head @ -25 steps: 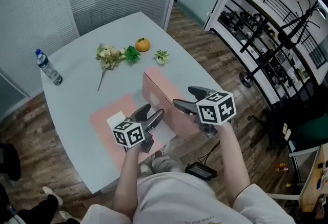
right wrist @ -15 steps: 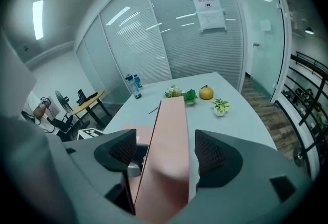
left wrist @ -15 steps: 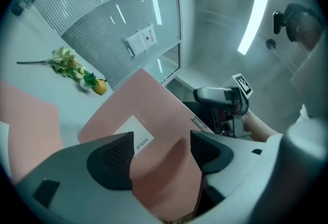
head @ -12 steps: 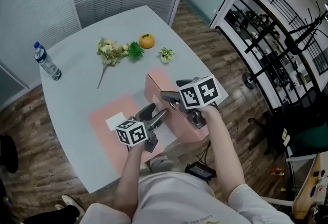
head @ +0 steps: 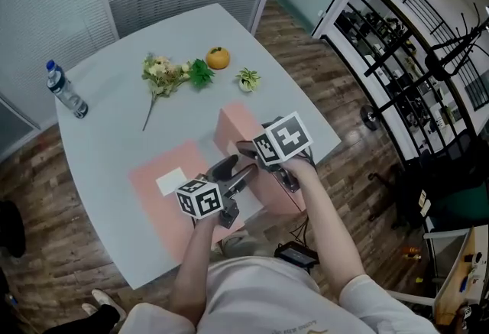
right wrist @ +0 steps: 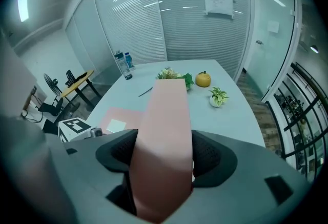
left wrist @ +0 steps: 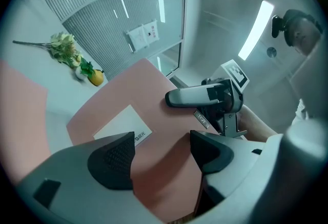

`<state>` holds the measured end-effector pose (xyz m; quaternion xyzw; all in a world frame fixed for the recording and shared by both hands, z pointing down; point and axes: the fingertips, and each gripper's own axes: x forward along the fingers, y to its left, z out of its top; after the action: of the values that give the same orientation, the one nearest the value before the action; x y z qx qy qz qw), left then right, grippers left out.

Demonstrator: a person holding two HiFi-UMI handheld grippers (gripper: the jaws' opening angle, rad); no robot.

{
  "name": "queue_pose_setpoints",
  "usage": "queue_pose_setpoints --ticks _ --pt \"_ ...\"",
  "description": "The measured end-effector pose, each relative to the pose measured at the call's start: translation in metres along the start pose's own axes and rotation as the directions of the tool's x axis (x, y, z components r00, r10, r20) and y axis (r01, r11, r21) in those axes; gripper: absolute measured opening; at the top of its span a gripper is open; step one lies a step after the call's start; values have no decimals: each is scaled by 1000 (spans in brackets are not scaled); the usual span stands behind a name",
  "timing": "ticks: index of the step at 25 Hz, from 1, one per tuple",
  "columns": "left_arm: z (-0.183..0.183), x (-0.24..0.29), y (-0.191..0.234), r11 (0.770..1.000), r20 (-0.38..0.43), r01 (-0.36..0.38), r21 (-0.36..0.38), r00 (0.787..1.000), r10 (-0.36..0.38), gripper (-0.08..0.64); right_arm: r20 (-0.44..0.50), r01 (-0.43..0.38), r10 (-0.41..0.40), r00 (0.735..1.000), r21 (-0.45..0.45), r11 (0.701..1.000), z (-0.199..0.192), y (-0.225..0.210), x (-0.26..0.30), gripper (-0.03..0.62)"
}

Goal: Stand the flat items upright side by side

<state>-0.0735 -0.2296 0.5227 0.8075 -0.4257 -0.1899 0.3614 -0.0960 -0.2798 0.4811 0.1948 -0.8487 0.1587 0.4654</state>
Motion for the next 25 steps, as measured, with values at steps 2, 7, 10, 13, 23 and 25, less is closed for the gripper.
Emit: queue_pose_setpoints --ticks 2,7,10,13,23,25 --pt "0 1 1 1000 4 6 -7 1000 -6 331 6 5 -5 1000 -5 1000 1 -1 0 331" --pt "-1 0 -2 999 26 34 -19 999 -34 331 7 16 -16 1000 -9 1000 -1 -1 1 330" --pt "19 -6 -17 994 128 108 -6 986 -106 331 7 16 -16 1000 -16 1000 -1 1 1 329" --pt "25 -2 -18 995 124 94 19 988 -96 331 9 25 -25 1000 -24 999 0 1 -1 328" --pt "21 0 -19 997 94 69 45 993 -73 331 25 38 -37 999 -33 999 1 0 -3 327" --pt "19 -1 -18 997 78 62 43 995 -66 331 37 47 -46 998 -37 998 1 1 -5 325"
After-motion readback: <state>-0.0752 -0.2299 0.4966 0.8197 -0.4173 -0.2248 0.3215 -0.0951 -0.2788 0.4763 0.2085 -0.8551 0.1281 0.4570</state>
